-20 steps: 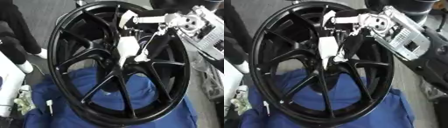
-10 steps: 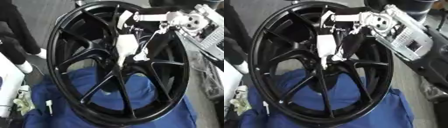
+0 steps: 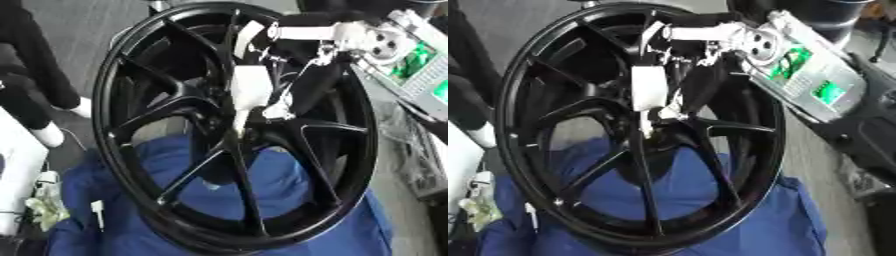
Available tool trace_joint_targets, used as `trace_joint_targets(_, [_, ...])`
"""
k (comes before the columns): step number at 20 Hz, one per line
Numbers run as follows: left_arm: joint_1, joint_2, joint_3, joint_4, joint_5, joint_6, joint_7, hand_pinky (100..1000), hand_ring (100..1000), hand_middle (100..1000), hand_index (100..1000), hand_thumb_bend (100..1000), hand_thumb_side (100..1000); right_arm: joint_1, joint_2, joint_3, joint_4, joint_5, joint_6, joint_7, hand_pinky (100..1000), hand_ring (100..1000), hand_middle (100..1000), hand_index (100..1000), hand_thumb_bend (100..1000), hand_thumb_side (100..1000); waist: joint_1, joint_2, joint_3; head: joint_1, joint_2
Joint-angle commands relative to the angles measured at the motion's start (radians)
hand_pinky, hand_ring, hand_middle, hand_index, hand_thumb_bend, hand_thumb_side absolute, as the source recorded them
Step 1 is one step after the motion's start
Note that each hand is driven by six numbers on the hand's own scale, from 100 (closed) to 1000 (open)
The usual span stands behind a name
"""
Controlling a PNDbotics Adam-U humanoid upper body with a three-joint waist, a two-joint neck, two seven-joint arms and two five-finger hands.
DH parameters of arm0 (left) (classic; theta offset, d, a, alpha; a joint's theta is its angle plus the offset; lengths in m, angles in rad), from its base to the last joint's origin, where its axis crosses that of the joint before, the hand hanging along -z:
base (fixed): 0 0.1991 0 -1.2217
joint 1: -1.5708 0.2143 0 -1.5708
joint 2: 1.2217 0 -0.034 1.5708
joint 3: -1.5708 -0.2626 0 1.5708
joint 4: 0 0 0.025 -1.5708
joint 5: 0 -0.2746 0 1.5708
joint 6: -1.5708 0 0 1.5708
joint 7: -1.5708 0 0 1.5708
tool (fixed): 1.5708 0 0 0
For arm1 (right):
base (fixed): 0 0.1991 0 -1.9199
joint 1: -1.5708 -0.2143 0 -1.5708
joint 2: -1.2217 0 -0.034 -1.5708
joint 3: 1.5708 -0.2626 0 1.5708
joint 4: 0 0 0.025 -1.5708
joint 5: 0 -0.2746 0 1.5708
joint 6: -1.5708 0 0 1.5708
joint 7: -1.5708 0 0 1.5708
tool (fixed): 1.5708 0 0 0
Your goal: Pull the pin out of the wheel hub.
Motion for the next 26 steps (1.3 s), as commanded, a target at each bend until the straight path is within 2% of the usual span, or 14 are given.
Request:
trace_joint_targets(1, [-0.012, 0.024, 0.003, -0.012, 0.0, -0.002, -0.003, 621, 787, 630, 643, 100, 833, -0.017, -0.041, -0.03, -0.028, -0.005, 0.006, -0.003, 602, 450, 327, 438, 382, 100, 0.007, -0.022, -0.003, -0.002, 0.003])
trace_joint_targets(17, [-0.007, 0.025, 0.004, -0.01, -0.002, -0.001, -0.007, 621, 790, 633, 644, 100, 834, -0.009, -0.099, -0.125, -0.128, -0.042, 0.031, -0.046, 600, 440, 320, 430, 386, 100, 0.006, -0.028, -0.01, 0.001, 0.008])
trace_joint_targets(21, [-0.006, 0.025, 0.007, -0.011, -0.002, -0.002, -0.003, 621, 790, 633, 644, 100, 834, 0.031, -0.13, -0.219, -0.167, -0.064, 0.024, -0.085, 604, 438, 323, 434, 385, 100, 0.007, -0.028, -0.013, 0.003, 0.004])
trace_joint_targets(26, [-0.006, 0.024, 0.011, -0.013, -0.002, -0.004, 0.001, 621, 791, 633, 644, 100, 833, 0.129, -0.169, -0.365, -0.172, -0.113, 0.002, -0.204, 607, 434, 326, 437, 381, 100, 0.009, -0.023, -0.016, 0.008, -0.005])
